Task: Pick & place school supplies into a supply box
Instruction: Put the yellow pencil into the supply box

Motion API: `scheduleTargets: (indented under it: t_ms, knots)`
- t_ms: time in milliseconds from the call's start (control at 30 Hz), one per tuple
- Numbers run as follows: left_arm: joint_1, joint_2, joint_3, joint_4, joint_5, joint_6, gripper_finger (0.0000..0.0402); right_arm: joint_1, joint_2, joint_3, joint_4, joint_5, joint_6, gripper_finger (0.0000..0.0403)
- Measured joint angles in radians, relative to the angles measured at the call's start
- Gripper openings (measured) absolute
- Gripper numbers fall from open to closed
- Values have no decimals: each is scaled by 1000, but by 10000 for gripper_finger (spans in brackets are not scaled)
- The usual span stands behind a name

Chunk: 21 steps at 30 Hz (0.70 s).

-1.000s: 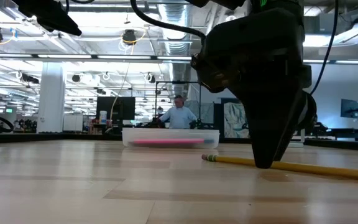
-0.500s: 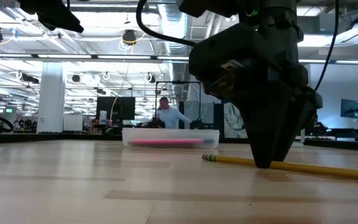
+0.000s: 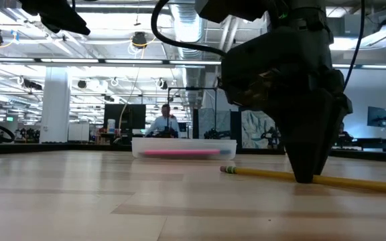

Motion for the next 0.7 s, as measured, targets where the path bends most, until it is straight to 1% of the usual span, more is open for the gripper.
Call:
scheduleTargets:
  t_ms: [333, 467, 600, 700]
  knots:
    - [0, 0, 0, 4, 0, -3, 153, 4, 0, -1, -16, 2, -1, 68]
    - [0, 0, 0, 30, 0, -3, 153, -1, -1, -16, -7, 2, 0, 47]
    - [0, 0, 0, 53, 1, -3, 153, -3, -1, -16, -3, 15, -17, 11]
    - [0, 0, 0, 53, 4, -3, 153, -3, -2, -17, 1, 39, -18, 10]
